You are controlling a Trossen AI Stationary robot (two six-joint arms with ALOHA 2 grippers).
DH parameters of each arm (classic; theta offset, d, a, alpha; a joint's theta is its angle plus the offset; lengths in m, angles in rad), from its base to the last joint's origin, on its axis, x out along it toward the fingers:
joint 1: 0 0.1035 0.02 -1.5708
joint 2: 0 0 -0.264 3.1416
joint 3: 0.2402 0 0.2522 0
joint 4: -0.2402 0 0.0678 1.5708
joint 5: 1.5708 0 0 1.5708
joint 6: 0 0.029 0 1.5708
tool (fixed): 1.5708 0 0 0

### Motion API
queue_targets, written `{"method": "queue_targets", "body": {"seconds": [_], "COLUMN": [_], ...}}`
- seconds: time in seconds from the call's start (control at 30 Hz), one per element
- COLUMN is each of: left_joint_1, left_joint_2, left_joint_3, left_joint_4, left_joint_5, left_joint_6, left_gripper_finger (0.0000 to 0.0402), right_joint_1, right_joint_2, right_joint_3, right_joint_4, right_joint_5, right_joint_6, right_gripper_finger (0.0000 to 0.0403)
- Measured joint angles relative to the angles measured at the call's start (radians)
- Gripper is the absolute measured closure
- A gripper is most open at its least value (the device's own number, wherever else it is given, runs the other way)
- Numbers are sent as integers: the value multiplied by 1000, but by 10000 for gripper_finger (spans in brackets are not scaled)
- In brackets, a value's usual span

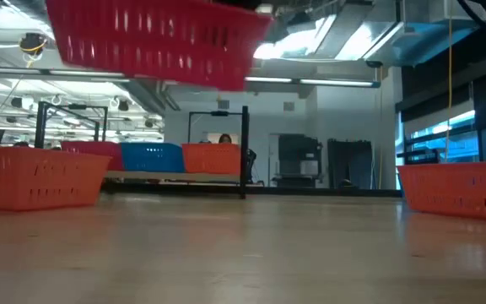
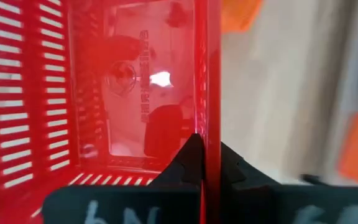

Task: Stack baskets on shelf by color
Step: Stack the left red bin on the red bin on the shelf

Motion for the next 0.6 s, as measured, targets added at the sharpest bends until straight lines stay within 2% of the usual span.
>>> {"method": "queue_targets", "body": {"seconds": [0.1,0.4,0.6], "left_joint_1": [0,2,45], "left_joint_2": [0,10,11], "left_joint_3": [0,0,0], "left_joint_4": [7,-104,-168], "left_joint_5": [0,4,5], "left_joint_6": [-65,-277,-365], "left_gripper_finger": [335,335,335], "right_joint_1": [-7,-35,-43], "right_joint_2": [-8,-16,-17], "right_joint_3": [29,26,26], "right_joint_4": [15,3,4], "right_joint_5": [49,82,89], "right_joint_6": [-24,-27,-26], "right_gripper_finger": [402,403,403]}}
